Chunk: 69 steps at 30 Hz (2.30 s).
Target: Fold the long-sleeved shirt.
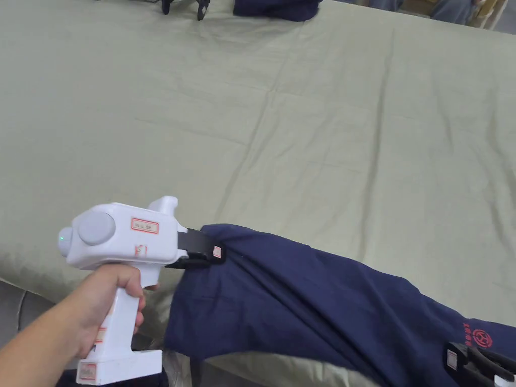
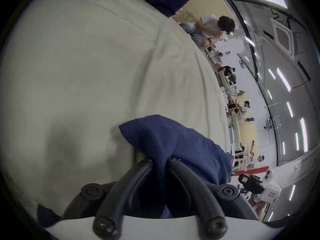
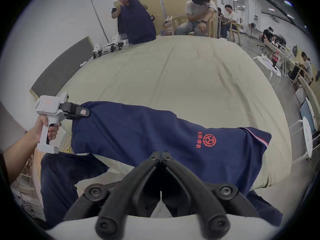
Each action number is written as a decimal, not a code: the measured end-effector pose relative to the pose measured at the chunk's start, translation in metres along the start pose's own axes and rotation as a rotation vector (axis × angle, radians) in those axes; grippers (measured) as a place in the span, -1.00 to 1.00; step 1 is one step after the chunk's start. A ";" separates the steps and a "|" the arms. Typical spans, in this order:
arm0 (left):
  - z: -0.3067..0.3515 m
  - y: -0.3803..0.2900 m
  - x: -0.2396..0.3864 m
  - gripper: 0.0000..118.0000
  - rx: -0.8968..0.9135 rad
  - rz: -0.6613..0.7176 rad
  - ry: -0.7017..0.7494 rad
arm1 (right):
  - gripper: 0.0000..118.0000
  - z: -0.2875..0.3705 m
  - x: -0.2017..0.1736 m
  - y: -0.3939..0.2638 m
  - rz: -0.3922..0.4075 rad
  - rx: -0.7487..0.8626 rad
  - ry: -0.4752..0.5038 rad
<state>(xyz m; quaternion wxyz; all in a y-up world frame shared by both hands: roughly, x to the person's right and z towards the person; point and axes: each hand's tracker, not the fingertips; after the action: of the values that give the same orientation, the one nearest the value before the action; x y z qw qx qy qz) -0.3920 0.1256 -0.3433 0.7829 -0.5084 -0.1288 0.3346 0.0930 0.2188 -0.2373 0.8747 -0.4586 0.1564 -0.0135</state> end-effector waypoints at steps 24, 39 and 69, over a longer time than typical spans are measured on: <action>0.087 0.102 0.030 -0.96 0.035 -0.241 0.385 | -1.00 0.009 0.016 0.011 -0.077 0.055 0.005; -0.041 -0.085 0.270 -0.96 -0.130 -0.493 0.013 | -1.00 0.092 0.043 -0.007 -0.123 0.147 -0.032; -0.013 -0.146 0.274 0.65 0.040 -0.612 0.004 | -1.00 0.127 0.066 -0.037 -0.177 0.158 0.003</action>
<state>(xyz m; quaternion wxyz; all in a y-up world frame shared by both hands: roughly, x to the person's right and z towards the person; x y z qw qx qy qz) -0.1240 0.2574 -0.2582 0.8573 -0.4312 -0.2681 0.0847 0.1968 0.2871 -0.1573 0.9032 -0.4002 0.1151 -0.1037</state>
